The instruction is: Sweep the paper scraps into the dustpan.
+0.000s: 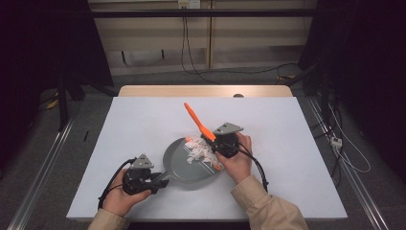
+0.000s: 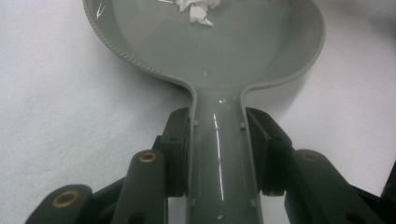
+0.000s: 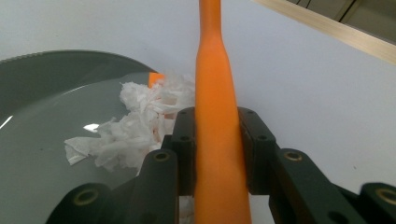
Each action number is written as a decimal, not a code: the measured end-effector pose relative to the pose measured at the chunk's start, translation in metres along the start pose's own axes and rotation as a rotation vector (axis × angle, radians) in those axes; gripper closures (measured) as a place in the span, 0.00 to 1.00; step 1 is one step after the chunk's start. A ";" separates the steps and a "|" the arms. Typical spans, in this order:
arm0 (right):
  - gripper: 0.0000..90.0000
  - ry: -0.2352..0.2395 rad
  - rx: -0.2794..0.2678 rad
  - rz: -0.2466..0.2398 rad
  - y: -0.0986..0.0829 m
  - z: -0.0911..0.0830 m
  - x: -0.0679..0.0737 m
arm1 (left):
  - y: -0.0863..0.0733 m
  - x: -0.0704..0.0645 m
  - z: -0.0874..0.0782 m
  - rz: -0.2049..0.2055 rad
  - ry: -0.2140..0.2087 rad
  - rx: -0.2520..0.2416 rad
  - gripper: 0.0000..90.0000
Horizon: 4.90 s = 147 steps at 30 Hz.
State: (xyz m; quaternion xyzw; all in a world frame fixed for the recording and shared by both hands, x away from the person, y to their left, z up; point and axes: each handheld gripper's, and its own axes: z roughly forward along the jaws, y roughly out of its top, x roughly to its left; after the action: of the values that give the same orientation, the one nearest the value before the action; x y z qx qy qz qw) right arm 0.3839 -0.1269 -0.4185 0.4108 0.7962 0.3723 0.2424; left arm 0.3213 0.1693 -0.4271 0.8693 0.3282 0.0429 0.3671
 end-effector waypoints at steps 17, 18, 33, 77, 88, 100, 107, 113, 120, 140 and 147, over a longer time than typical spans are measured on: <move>0.79 0.080 -0.011 -0.076 0.009 -0.003 0.023 | -0.001 0.001 0.001 -0.004 0.003 0.002 0.69; 0.79 0.091 -0.018 -0.071 0.009 -0.003 0.024 | -0.002 0.002 0.001 -0.004 0.001 0.001 0.69; 0.79 0.114 -0.128 0.006 0.020 -0.007 0.008 | -0.006 0.007 -0.006 -0.022 -0.004 -0.006 0.69; 0.79 0.213 -0.166 -0.044 0.018 -0.007 0.016 | -0.012 0.012 -0.006 -0.002 0.000 -0.010 0.68; 0.79 0.118 -0.173 0.035 0.009 -0.010 -0.018 | -0.010 0.006 -0.007 0.032 -0.038 -0.008 0.69; 0.79 0.024 -0.124 0.061 -0.008 0.001 -0.041 | -0.008 0.005 -0.002 0.045 -0.059 0.006 0.69; 0.77 0.011 -0.075 0.071 -0.010 0.001 -0.044 | -0.008 0.005 -0.002 0.045 -0.057 0.009 0.69; 0.72 -0.028 0.012 0.058 -0.003 -0.003 -0.044 | -0.008 0.004 -0.001 0.037 -0.052 0.004 0.69; 0.79 0.029 0.098 0.086 -0.002 -0.005 -0.038 | -0.005 0.003 0.002 0.019 -0.043 -0.001 0.69; 0.79 0.065 0.038 0.119 -0.010 -0.020 0.009 | -0.001 -0.002 0.009 -0.014 -0.017 -0.007 0.69; 0.79 0.160 -0.033 0.181 -0.003 -0.027 0.008 | -0.001 -0.003 0.010 -0.004 -0.014 -0.011 0.68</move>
State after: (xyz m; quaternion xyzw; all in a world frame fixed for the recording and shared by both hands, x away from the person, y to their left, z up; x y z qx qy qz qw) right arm 0.3599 -0.1320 -0.4050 0.4458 0.7664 0.4373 0.1503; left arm 0.3219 0.1621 -0.4343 0.8670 0.3269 0.0377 0.3741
